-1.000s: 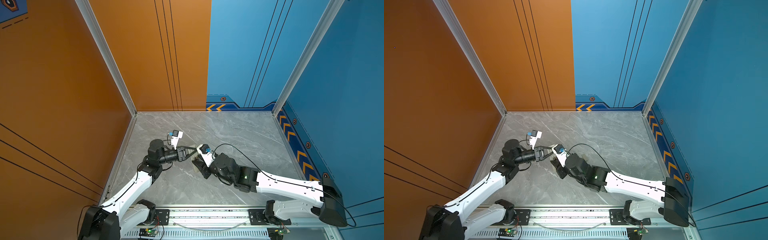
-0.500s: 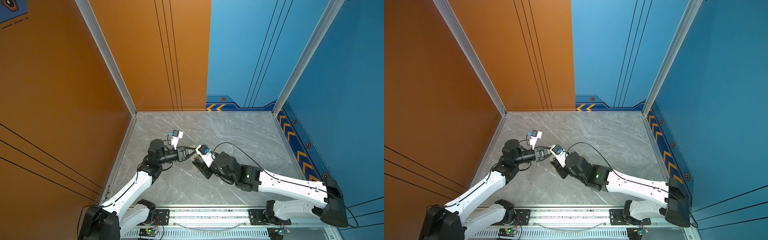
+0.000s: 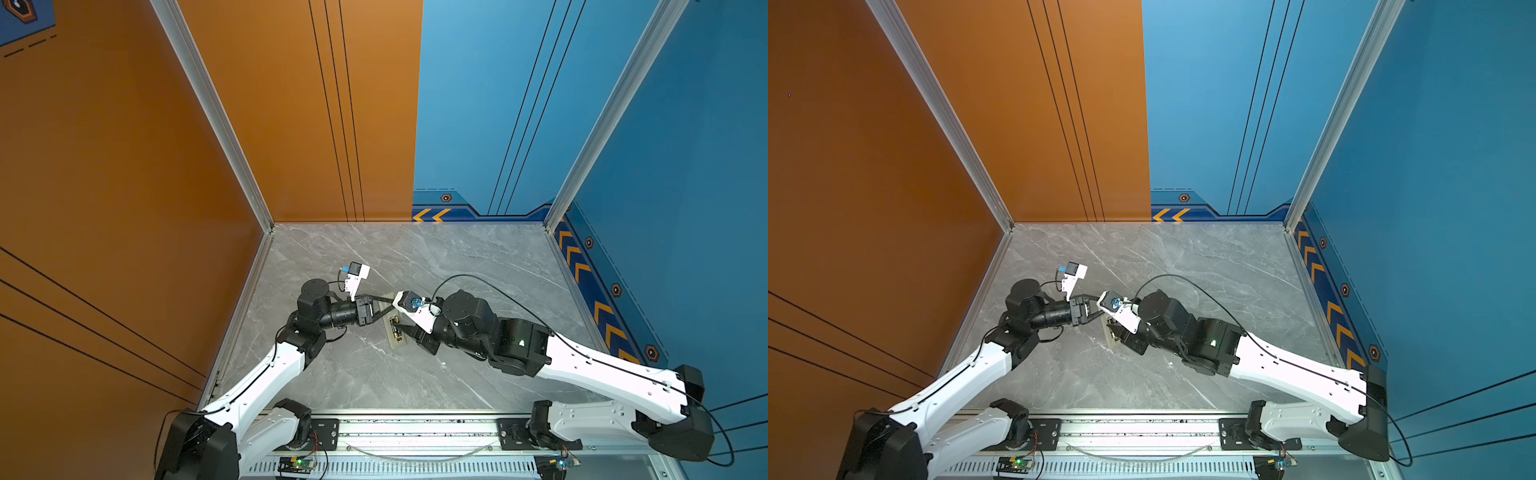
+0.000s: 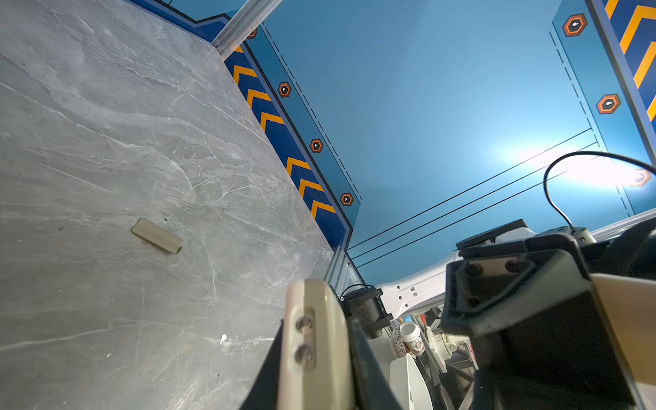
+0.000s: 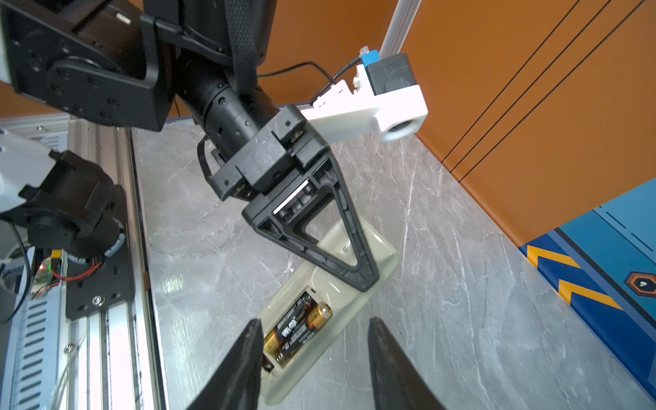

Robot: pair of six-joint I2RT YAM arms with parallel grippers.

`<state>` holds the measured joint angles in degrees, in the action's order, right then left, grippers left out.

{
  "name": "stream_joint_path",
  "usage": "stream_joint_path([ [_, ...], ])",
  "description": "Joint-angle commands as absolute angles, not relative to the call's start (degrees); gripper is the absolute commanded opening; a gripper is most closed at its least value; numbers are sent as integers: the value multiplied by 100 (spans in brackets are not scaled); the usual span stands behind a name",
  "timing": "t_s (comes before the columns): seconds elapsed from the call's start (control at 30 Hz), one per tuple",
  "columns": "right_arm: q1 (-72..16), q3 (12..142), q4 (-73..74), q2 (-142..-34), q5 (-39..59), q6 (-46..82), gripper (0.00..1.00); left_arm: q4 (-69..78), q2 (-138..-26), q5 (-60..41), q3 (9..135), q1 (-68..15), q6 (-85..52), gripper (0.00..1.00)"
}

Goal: Load the batteries into the remote control
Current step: 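Open the right gripper, raise it, and reposition above the battery compartment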

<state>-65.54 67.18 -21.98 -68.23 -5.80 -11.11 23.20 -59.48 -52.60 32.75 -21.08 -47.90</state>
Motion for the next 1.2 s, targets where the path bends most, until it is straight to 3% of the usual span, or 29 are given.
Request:
stream_joint_path([
  [0.0,-6550,6980,-3142,-6723,-280,-1838,45,2534,-5894,-5566,3401,-2162,-4855,0],
  [0.33,-6661,7238,-3968,-6768,-478,-2809,43,2120,-5779,-5774,3454,-2168,-4664,0],
  [0.53,-6683,7537,-4139,-7118,-584,-3143,33,1943,-5766,-5773,3471,-2169,-4548,0],
  [1.17,-6740,8071,-4262,-7987,-698,-3233,25,1519,-5713,-5761,3571,-2230,-4263,0],
])
